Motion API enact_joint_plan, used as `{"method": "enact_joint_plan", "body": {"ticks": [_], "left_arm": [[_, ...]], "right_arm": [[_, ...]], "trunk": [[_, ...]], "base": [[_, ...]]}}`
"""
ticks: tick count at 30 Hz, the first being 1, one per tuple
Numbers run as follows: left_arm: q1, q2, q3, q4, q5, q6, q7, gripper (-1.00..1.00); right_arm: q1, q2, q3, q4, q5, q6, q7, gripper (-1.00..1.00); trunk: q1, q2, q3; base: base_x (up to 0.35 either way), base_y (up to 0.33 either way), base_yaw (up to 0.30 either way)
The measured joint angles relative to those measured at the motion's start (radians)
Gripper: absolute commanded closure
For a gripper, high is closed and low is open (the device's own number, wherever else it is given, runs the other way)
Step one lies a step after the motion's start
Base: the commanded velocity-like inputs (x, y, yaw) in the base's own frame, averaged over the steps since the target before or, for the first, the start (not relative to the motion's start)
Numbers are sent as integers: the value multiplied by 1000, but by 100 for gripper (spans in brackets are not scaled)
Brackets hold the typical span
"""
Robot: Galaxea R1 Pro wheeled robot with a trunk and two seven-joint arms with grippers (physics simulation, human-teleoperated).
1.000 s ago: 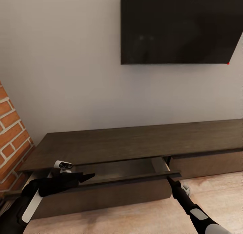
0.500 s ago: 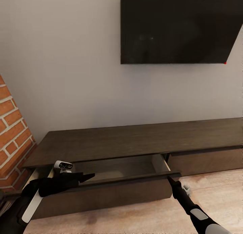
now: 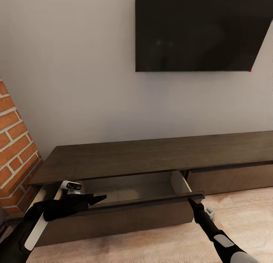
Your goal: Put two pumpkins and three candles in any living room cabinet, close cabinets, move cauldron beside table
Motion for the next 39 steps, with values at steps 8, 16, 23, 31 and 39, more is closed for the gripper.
{"method": "enact_joint_plan", "body": {"ticks": [8,16,23,31,39], "left_arm": [[0,0,0,0,0,0,0,-100],[0,0,0,0,0,0,0,-100],[0,0,0,0,0,0,0,-100],[0,0,0,-1,0,0,0,-100],[0,-1,0,0,0,0,0,-100]], "right_arm": [[0,0,-4,0,-2,0,-2,100],[0,-2,-5,0,-2,0,-3,100],[0,-4,-3,0,-2,0,-3,100],[0,-7,-3,0,-2,0,-4,100],[0,-11,1,0,-1,1,-3,100]], "trunk": [[0,0,0],[0,0,0],[0,0,0],[0,0,0],[0,0,0]], "base": [[-83,0,0],[-91,0,0],[-82,0,0],[-104,0,0],[-73,0,0]]}}
